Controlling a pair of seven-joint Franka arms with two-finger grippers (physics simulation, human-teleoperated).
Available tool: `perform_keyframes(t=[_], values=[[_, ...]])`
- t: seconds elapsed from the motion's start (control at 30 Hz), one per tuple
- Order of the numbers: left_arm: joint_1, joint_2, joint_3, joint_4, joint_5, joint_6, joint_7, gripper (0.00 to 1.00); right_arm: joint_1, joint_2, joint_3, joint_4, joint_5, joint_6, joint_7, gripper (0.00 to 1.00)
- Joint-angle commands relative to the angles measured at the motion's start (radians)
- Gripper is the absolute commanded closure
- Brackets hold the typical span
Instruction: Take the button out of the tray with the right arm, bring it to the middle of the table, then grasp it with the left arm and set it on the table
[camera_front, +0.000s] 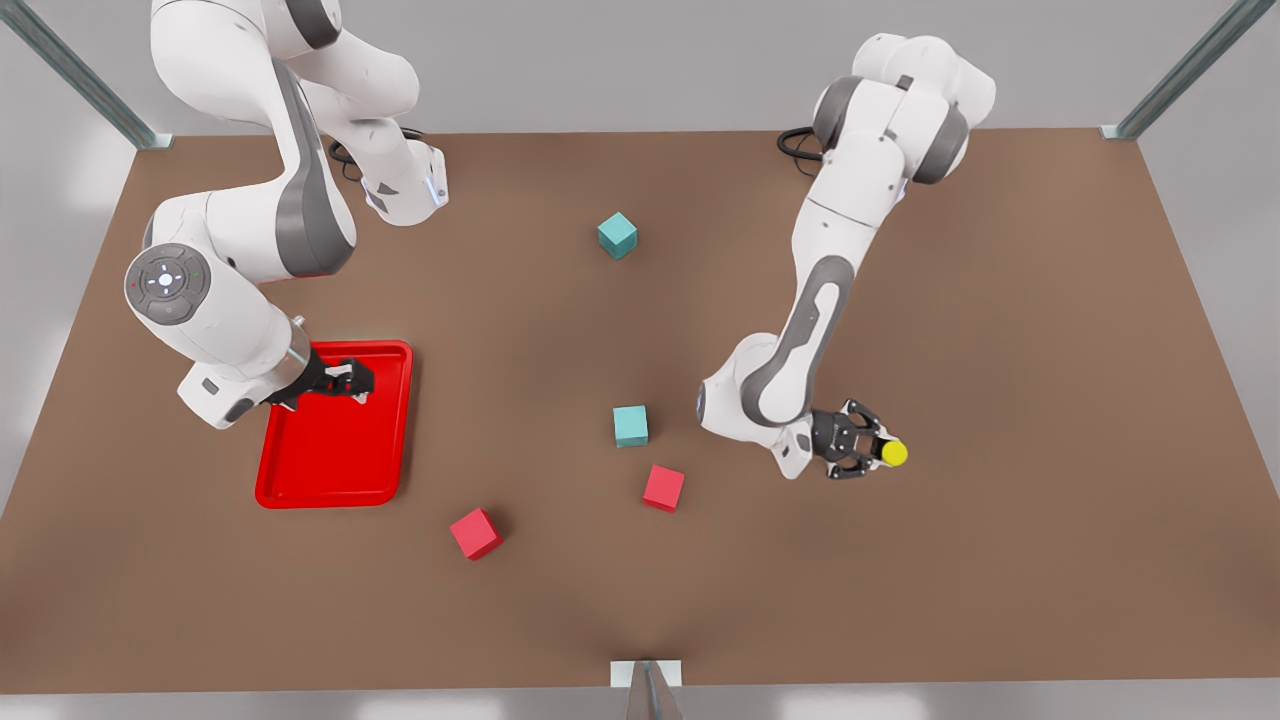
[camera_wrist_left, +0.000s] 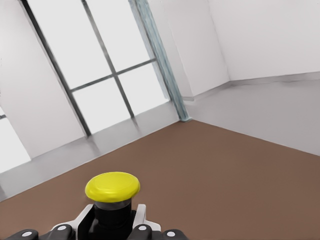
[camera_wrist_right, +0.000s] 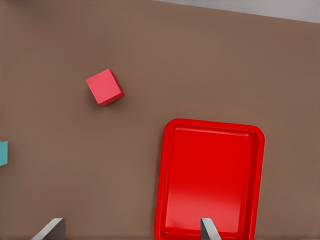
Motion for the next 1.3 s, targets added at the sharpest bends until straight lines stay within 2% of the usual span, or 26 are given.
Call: perform_keyframes(t=[0.0,0.23,0.7,0.73,0.77,0.8,1.27], values=[[0.003,0.023,0.000,-0.002,0.077,-0.034,-1.052,0.53,0.000,-0.001,0.000,0.000,-0.002,0.000,-0.008,0.00],[0.010,0.123,0.030,-0.003,0.123,0.047,-1.072,0.53,0.000,-0.001,0.000,0.000,-0.002,0.000,-0.008,0.00],[0.044,0.176,0.028,-0.003,0.124,0.150,-1.066,0.52,-0.001,-0.001,0.000,0.000,-0.003,0.000,-0.008,0.00],[0.044,0.176,0.028,-0.003,0.124,0.150,-1.063,0.43,-0.003,-0.001,0.000,0.000,-0.003,0.000,-0.008,0.00],[0.044,0.176,0.030,-0.003,0.126,0.150,-1.063,0.25,-0.003,-0.001,0.000,0.000,-0.003,0.000,-0.008,0.00],[0.044,0.181,0.028,-0.003,0.126,0.150,-1.063,0.00,-0.003,-0.001,0.000,0.000,-0.003,0.000,-0.008,0.00],[0.044,0.179,0.030,-0.003,0.127,0.147,-1.061,0.00,-0.006,-0.001,0.000,0.000,-0.005,0.000,-0.008,0.00]])
